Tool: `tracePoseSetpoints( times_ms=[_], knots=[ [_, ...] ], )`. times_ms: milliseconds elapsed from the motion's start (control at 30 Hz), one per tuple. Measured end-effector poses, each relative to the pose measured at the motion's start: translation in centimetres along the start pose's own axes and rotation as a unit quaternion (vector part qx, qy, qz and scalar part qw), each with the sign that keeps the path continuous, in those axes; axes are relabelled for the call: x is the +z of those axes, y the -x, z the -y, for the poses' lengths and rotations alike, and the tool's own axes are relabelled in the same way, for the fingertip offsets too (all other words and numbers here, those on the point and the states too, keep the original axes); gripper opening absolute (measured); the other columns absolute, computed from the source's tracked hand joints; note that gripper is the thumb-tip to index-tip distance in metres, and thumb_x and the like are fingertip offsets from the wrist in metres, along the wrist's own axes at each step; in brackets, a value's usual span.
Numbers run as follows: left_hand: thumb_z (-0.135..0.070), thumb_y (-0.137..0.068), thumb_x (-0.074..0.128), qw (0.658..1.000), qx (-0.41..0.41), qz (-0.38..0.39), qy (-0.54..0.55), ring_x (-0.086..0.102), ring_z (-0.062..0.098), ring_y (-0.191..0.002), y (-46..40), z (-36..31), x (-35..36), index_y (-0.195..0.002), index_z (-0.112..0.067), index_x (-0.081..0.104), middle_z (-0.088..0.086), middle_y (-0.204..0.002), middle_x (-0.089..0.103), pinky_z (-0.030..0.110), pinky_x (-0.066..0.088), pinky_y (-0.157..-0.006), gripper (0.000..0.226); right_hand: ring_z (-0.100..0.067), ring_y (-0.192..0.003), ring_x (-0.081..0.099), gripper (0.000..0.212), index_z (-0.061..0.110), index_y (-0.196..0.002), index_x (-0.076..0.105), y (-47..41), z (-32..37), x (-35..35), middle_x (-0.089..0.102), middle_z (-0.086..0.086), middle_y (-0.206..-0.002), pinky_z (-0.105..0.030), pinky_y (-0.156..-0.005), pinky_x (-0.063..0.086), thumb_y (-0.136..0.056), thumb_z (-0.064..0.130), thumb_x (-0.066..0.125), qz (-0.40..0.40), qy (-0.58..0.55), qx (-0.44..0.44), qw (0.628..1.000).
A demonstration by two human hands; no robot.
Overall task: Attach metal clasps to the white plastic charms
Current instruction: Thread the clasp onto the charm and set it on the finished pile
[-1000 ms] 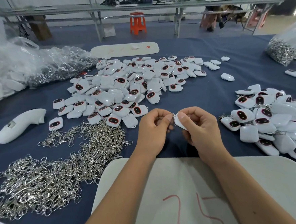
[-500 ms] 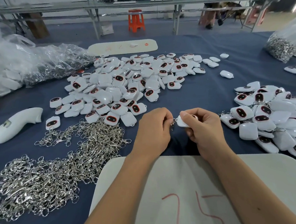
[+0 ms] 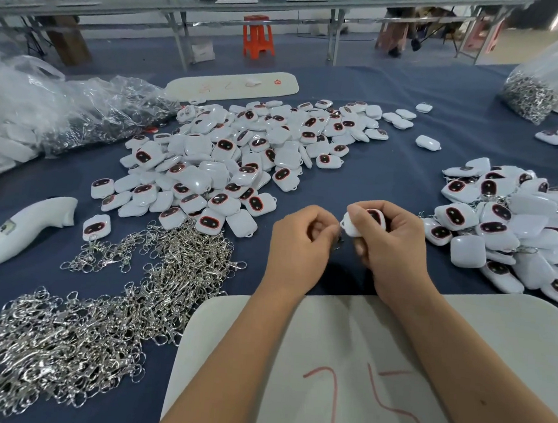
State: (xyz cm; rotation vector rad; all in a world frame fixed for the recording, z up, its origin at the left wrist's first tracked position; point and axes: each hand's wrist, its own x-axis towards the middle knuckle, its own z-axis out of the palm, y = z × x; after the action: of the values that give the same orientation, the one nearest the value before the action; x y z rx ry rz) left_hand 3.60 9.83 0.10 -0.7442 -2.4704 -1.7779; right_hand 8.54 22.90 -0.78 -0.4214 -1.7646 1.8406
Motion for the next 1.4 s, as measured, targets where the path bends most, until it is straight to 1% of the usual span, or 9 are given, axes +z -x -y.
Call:
tracePoseSetpoints(
  times_ms=[133, 433, 667, 867, 1000, 1100, 1233, 1333, 1400],
  knots=[
    [-0.004, -0.096, 0.064, 0.955, -0.116, 0.007, 0.274, 0.062, 0.01, -0.075, 0.3, -0.2, 0.7, -0.086, -0.016, 0.071, -0.001, -0.081, 0.07, 0.024, 0.052, -0.07, 0.017, -0.007, -0.045, 0.041, 0.014, 0.006, -0.096, 0.071, 0.2, 0.6, 0.0, 0.053, 0.001, -0.055, -0.015, -0.04, 0.031, -0.101, 0.018, 0.065, 0.054, -0.103, 0.036, 0.993],
    [-0.008, -0.101, 0.06, 0.933, -0.184, 0.013, 0.309, 0.063, 0.013, -0.074, 0.5, -0.3, 0.8, -0.092, -0.005, 0.074, 0.007, -0.079, 0.068, 0.023, 0.054, -0.07, 0.017, -0.012, -0.054, 0.048, 0.012, 0.002, -0.11, 0.066, 0.0, 0.5, 0.0, 0.059, -0.004, -0.066, -0.018, -0.044, 0.036, -0.101, 0.007, 0.063, 0.098, -0.147, 0.022, 0.984],
    [-0.01, -0.101, 0.061, 0.911, -0.195, 0.018, 0.364, 0.063, 0.014, -0.075, 0.4, -0.4, 0.6, -0.097, -0.007, 0.074, 0.007, -0.081, 0.067, 0.024, 0.055, -0.073, 0.014, -0.011, -0.047, 0.044, 0.009, 0.007, -0.103, 0.07, 0.0, 0.2, 0.2, 0.056, -0.005, -0.062, -0.019, -0.037, 0.032, -0.103, 0.013, 0.063, 0.094, -0.104, 0.022, 0.99],
    [-0.005, -0.1, 0.06, 0.943, -0.159, -0.023, 0.29, 0.06, 0.011, -0.068, 0.5, -0.3, 0.9, -0.082, -0.013, 0.07, 0.001, -0.072, 0.067, 0.026, 0.053, -0.071, 0.022, -0.011, -0.042, 0.038, 0.013, 0.013, -0.098, 0.071, 0.1, 0.1, 0.3, 0.055, -0.002, -0.063, -0.017, -0.038, 0.025, -0.103, 0.021, 0.064, 0.081, -0.074, 0.035, 0.993],
    [-0.002, -0.094, 0.064, 0.997, 0.015, -0.07, 0.02, 0.06, 0.015, -0.073, 0.4, -0.1, 0.4, -0.08, -0.012, 0.066, 0.0, -0.076, 0.065, 0.031, 0.05, -0.073, 0.017, -0.011, -0.042, 0.039, 0.013, 0.012, -0.096, 0.072, 0.1, 0.1, 0.2, 0.055, -0.002, -0.061, -0.016, -0.038, 0.026, -0.102, 0.022, 0.065, 0.072, -0.06, 0.039, 0.995],
    [0.0, -0.092, 0.062, 0.98, 0.111, -0.08, -0.145, 0.053, 0.02, -0.078, 0.3, -0.1, -0.4, -0.083, -0.007, 0.065, 0.004, -0.088, 0.06, 0.036, 0.042, -0.071, 0.012, -0.013, -0.044, 0.042, 0.012, 0.015, -0.091, 0.072, 0.3, 0.1, 0.4, 0.056, -0.003, -0.062, -0.017, -0.04, 0.03, -0.1, 0.022, 0.067, 0.07, -0.052, 0.029, 0.996],
    [0.005, -0.09, 0.055, 0.941, 0.143, -0.026, -0.307, 0.045, 0.028, -0.074, 0.0, -0.8, -0.2, -0.085, -0.004, 0.06, 0.012, -0.096, 0.055, 0.037, 0.028, -0.063, 0.011, -0.014, -0.046, 0.048, 0.012, 0.021, -0.086, 0.071, 0.4, 0.0, 0.5, 0.059, -0.003, -0.062, -0.019, -0.042, 0.035, -0.097, 0.025, 0.069, 0.062, -0.013, 0.024, 0.998],
    [0.007, -0.087, 0.052, 0.931, 0.144, -0.019, -0.335, 0.038, 0.025, -0.073, 0.6, -1.2, 0.6, -0.083, -0.004, 0.056, 0.014, -0.095, 0.053, 0.037, 0.025, -0.062, 0.012, -0.014, -0.045, 0.051, 0.013, 0.02, -0.084, 0.069, 0.4, 0.0, 0.6, 0.061, -0.003, -0.061, -0.019, -0.04, 0.036, -0.097, 0.023, 0.068, 0.041, 0.005, 0.027, 0.999],
    [0.003, -0.091, 0.055, 0.956, 0.123, -0.055, -0.261, 0.046, 0.026, -0.075, 0.9, -0.7, 0.8, -0.084, -0.004, 0.06, 0.011, -0.093, 0.056, 0.038, 0.033, -0.065, 0.011, -0.013, -0.044, 0.05, 0.013, 0.021, -0.087, 0.07, 0.4, 0.0, 0.6, 0.06, -0.003, -0.061, -0.019, -0.038, 0.034, -0.1, 0.022, 0.066, 0.037, -0.004, 0.026, 0.999]
  ],
)
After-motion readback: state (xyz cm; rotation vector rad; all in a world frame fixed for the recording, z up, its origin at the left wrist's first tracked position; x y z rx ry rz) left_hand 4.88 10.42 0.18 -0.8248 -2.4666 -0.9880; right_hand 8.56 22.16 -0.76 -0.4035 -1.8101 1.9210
